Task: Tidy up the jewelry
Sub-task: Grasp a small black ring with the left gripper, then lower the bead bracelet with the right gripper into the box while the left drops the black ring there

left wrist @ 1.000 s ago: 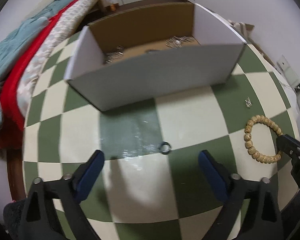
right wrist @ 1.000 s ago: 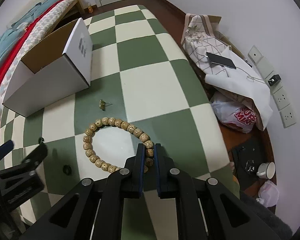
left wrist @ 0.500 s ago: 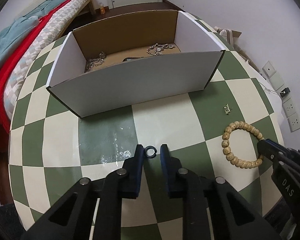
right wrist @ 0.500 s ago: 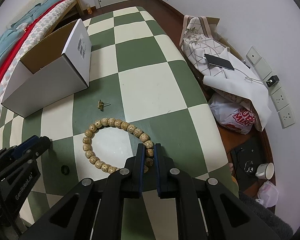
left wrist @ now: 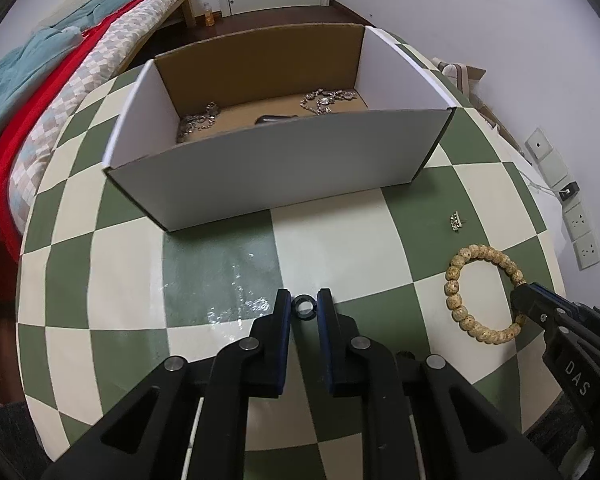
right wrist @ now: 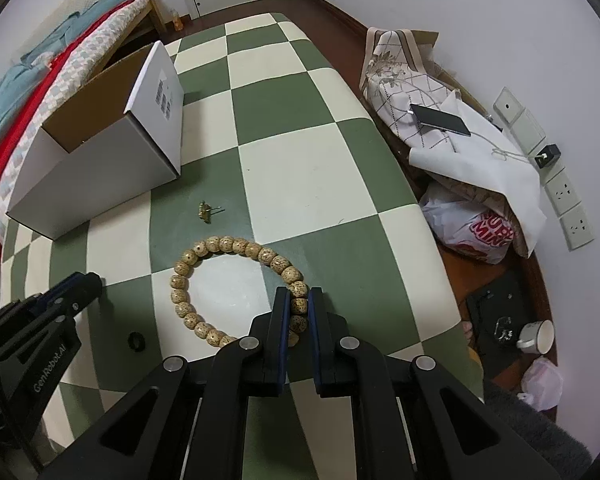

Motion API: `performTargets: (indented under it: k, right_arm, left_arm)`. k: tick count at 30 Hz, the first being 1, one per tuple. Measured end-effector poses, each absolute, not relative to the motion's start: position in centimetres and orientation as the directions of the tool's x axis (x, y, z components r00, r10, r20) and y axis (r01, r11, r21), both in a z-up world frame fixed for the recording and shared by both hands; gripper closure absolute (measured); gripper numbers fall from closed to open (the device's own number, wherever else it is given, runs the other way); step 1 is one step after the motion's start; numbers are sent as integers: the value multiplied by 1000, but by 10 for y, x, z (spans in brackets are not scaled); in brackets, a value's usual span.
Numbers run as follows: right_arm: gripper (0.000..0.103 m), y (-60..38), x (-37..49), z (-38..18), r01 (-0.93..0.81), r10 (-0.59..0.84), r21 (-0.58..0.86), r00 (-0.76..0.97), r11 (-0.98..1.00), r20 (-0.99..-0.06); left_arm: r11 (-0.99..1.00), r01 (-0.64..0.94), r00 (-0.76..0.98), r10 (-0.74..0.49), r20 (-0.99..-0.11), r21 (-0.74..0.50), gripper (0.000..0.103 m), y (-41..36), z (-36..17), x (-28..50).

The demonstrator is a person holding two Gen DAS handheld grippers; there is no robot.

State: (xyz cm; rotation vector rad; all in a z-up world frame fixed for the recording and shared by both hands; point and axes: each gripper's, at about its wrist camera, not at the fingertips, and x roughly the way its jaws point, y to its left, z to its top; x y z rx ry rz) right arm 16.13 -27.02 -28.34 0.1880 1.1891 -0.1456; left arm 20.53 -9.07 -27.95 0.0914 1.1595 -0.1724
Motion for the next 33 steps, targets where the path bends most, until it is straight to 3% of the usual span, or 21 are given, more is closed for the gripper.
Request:
performTargets:
  k: [19,25,33]
  right_arm:
    - [93,-226,167,-165,71,93,161,568,984,-818]
    - [93,-209,186,-119,13,120,165,628,986,-769]
    - [94,-189,237,-86,-50,161,171,657,984,-736]
  left_arm:
    - [991,133,542,-91,-836,-22,93,-58,-192,198]
    - [994,109,616,-90,-782,-28,93,-41,-148,215]
    - [997,69,660,-71,-748,-35,93,-24,-125,262]
